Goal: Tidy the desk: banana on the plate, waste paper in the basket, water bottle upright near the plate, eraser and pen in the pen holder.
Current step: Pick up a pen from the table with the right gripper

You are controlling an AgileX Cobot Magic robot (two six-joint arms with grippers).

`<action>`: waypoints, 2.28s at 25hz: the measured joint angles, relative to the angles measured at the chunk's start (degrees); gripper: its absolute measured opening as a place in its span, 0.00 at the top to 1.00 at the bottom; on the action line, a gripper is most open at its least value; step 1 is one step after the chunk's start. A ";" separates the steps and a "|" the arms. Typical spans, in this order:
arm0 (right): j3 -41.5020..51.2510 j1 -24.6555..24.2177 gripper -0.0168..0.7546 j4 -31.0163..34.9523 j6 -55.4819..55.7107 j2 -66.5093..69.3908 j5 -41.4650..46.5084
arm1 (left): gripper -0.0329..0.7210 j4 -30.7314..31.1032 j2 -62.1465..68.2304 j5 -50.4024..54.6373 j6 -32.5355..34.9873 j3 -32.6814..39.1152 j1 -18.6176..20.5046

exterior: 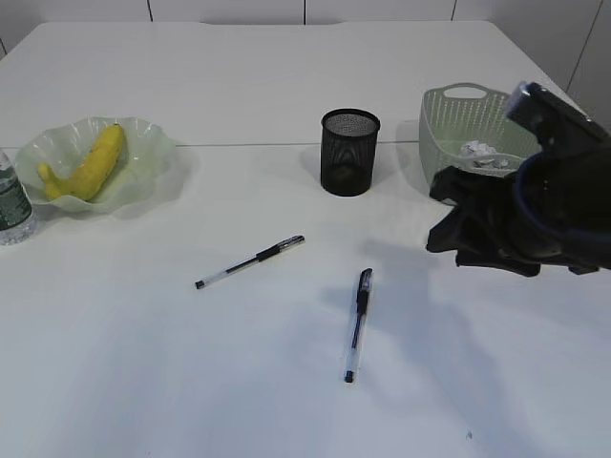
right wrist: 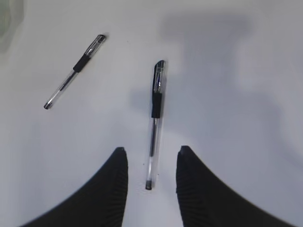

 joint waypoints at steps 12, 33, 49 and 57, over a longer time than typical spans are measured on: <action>-8.78 7.84 0.64 0.96 -0.98 7.22 0.37 | 0.37 1.87 0.00 0.00 0.00 0.00 0.00; -25.18 8.11 0.64 -20.70 15.26 20.04 13.25 | 0.37 2.64 0.00 0.00 -0.16 0.00 -2.00; -41.15 14.64 0.64 -36.79 35.02 35.79 32.38 | 0.37 3.24 0.00 0.00 -0.16 0.00 -4.48; -43.00 14.64 0.64 -36.58 38.30 39.48 33.16 | 0.37 5.70 0.00 0.00 -0.16 0.00 -5.47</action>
